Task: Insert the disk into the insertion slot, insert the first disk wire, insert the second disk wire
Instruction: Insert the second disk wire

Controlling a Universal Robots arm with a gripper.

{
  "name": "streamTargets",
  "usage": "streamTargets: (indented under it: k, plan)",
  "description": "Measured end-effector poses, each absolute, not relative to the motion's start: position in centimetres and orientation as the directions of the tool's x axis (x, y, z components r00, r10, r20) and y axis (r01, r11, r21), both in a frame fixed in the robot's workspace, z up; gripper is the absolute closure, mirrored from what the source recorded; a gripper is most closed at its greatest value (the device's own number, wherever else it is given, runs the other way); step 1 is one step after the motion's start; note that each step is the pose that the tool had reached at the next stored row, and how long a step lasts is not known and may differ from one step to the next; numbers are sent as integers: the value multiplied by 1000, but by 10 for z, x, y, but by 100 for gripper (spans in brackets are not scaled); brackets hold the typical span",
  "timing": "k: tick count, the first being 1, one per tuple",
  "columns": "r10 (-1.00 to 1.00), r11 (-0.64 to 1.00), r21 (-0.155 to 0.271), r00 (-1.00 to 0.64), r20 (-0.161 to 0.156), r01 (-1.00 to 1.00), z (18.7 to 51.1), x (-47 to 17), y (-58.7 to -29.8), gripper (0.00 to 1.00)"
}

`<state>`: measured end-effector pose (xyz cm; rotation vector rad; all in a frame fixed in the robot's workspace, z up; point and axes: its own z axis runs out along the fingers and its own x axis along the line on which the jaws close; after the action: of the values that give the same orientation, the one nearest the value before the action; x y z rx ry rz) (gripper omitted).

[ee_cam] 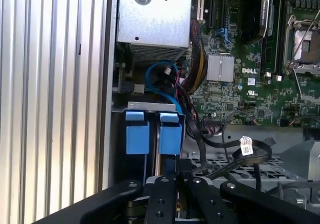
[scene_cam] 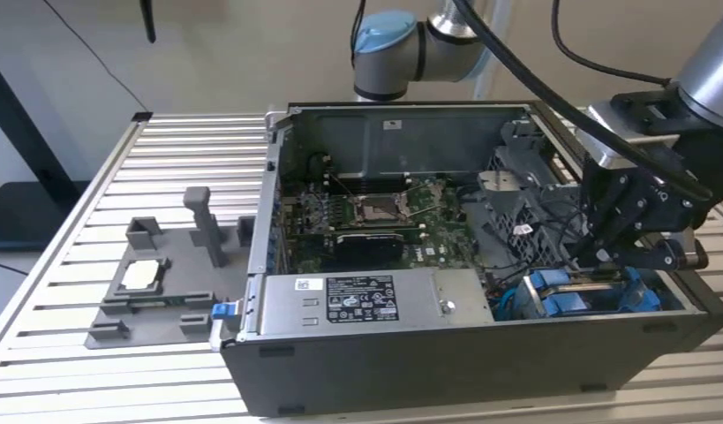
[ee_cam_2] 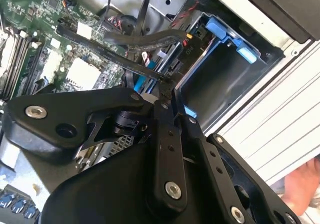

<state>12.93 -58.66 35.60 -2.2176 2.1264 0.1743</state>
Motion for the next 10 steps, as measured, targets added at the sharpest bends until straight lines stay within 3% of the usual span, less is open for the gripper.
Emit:
streamTargets:
  k: [5, 10]
  plan:
    - [-986, -45, 35, 39, -161, -998, 354, 131, -590, 84]
    - [-985, -43, 44, 36, -167, -998, 351, 133, -593, 84]
